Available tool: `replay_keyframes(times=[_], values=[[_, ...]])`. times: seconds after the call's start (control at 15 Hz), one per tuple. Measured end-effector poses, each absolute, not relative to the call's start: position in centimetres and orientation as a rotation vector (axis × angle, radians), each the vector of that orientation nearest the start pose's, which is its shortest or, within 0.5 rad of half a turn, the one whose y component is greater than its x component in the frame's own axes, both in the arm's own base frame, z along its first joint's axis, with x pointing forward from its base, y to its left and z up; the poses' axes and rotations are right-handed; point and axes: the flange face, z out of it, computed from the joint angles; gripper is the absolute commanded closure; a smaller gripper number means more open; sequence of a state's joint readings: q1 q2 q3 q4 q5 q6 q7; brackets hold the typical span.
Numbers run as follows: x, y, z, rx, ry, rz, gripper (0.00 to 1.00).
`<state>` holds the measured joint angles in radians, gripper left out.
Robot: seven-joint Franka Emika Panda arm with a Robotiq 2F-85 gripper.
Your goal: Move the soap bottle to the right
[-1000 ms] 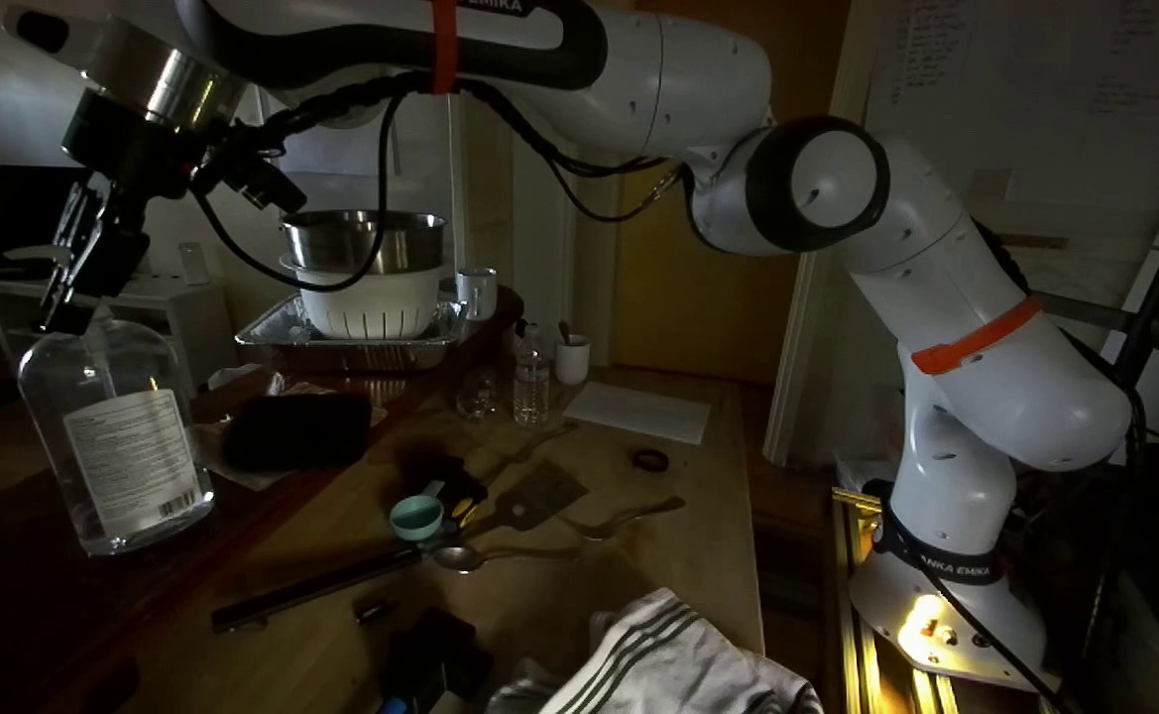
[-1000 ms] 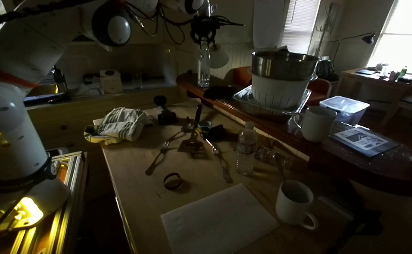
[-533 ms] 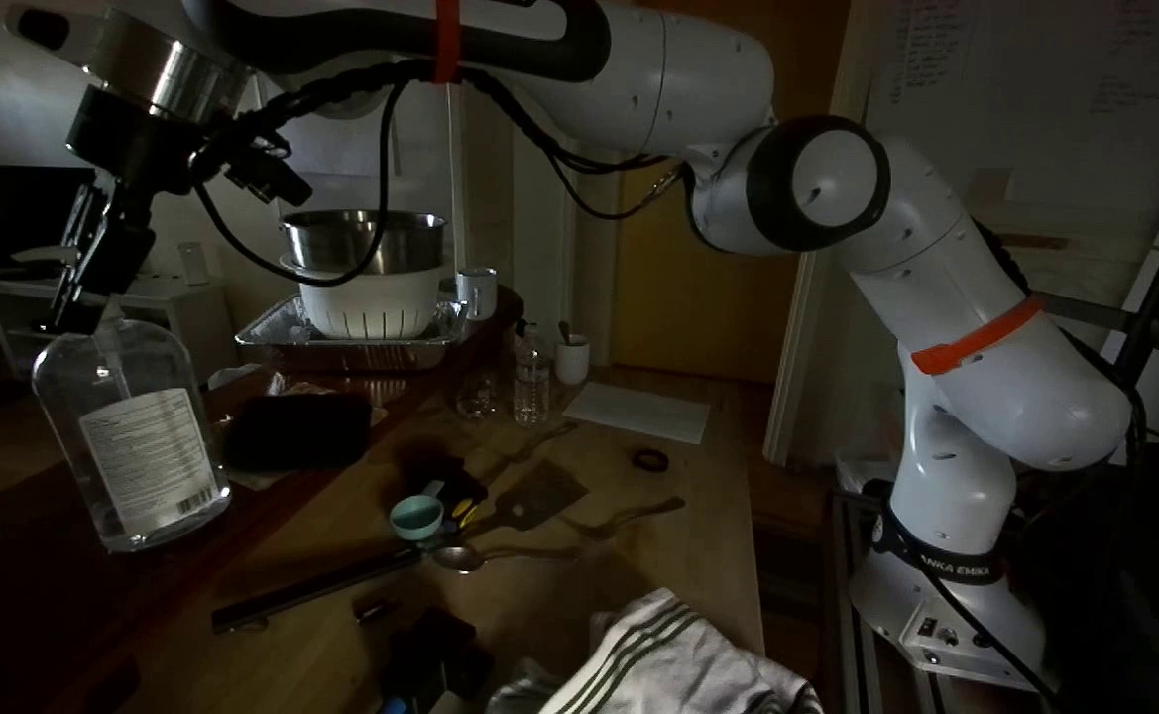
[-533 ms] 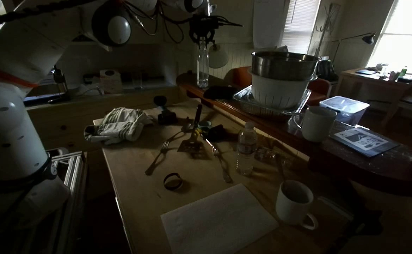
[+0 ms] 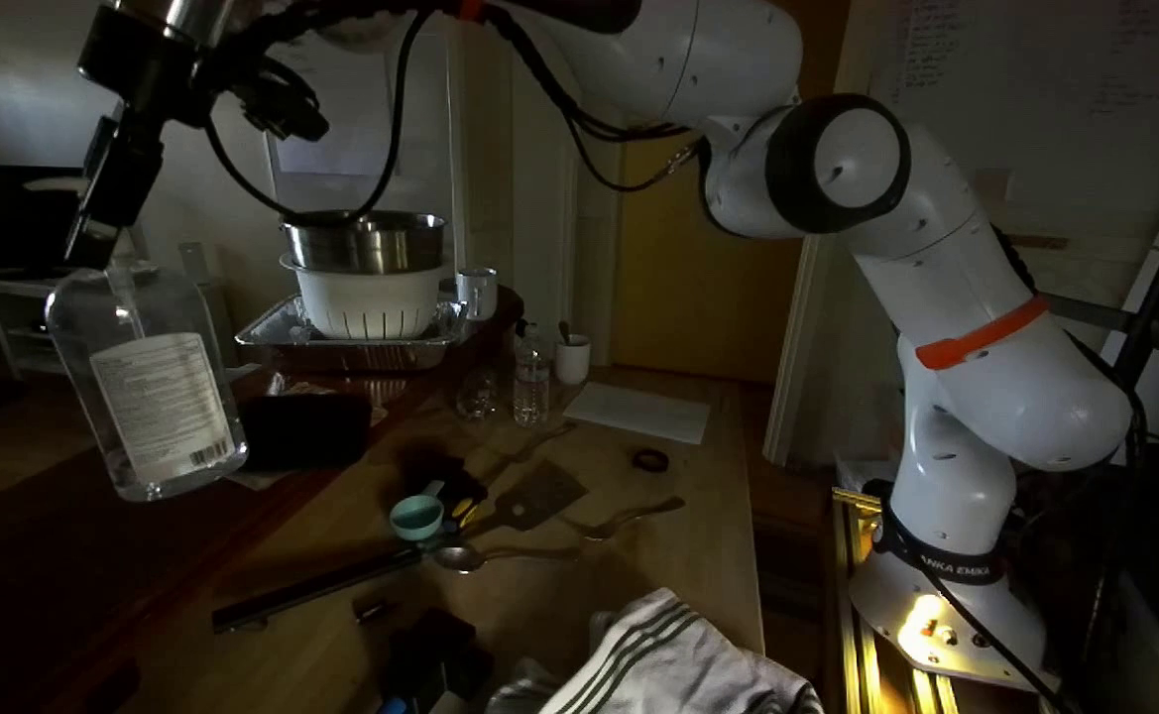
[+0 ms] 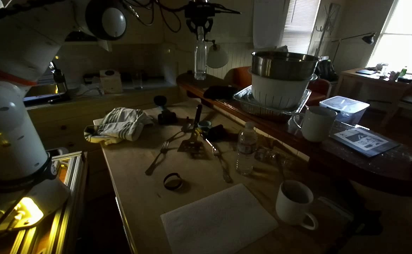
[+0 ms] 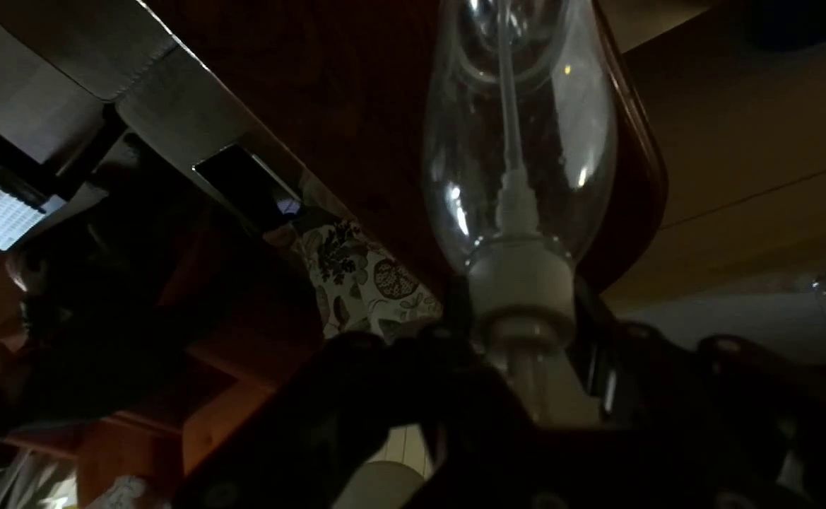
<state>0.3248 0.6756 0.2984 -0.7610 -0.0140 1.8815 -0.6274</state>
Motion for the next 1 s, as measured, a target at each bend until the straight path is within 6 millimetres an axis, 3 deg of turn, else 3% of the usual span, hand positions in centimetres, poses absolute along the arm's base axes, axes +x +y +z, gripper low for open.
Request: replay_keyframes(times=[0.33,0.53,0.73,1.0], values=[[61.6,34.3,69.9,-2.607,-1.317,-0.814,0.89],[57.9,33.6,73.2,-2.717,-1.113,-0.835,0.89],[54.9,32.5,74.5,-2.824,-0.914,-0.834,0.89],[51.3,30.4,74.2,-2.965,-0.650,-0.800,0.89]])
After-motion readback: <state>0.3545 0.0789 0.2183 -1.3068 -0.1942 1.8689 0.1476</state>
